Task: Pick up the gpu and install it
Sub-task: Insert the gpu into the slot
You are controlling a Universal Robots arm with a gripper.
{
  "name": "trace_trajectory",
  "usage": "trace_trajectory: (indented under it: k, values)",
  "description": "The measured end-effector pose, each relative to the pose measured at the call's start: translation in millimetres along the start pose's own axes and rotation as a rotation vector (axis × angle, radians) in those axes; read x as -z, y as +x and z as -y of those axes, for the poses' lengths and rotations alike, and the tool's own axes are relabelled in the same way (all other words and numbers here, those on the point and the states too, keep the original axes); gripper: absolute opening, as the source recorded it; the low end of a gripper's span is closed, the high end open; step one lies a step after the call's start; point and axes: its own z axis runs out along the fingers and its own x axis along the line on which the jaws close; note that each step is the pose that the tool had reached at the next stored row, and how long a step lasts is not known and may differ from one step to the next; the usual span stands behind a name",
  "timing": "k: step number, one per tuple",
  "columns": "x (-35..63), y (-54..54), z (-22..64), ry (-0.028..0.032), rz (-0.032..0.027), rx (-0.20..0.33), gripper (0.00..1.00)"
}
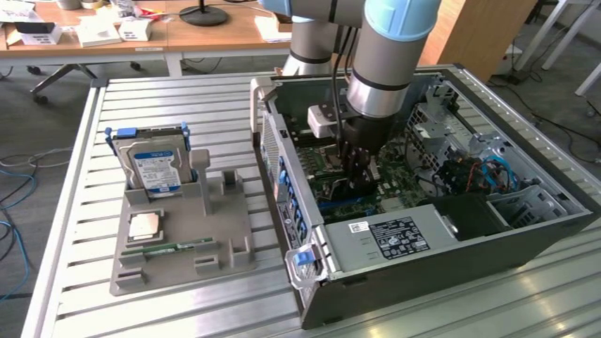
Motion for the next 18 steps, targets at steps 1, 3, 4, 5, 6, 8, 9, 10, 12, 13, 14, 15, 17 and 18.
trace_trajectory:
  k: [1,3,4,5,6,8,9,10,12,13,14,15,17,18]
  values:
    - [-0.3,0.1,-0.1,0.0000,-0.0003,0.000,0.26]
    - [-0.6,0.1,-0.1,0.0002,0.0000,0.000,0.26]
    - [-0.8,0.0,-0.1,0.0003,0.0002,0.000,0.26]
    - [-0.8,0.0,-0.1,0.0003,0.0002,0.000,0.26]
    - [-0.8,0.0,-0.1,0.0003,0.0003,0.000,0.26]
    - [-2.1,-0.3,-0.1,0.0015,0.0026,0.000,0.26]
    - [-2.5,-0.3,-0.1,0.0015,0.0021,0.000,0.26]
    - [-2.5,-0.2,-0.1,0.0012,0.0013,0.000,0.26]
    - [-2.2,-0.1,-0.2,0.0007,0.0006,0.000,0.26]
    - [-2.2,0.0,-0.2,0.0008,0.0005,0.000,0.26]
    - [-2.2,-0.1,-0.2,0.0008,0.0005,0.000,0.26]
    - [-2.2,0.0,-0.2,0.0008,0.0005,0.000,0.26]
    - [-2.2,-0.1,-0.2,0.0008,0.0005,0.000,0.26]
    - [-2.2,-0.1,-0.2,0.0008,0.0005,0.000,0.26]
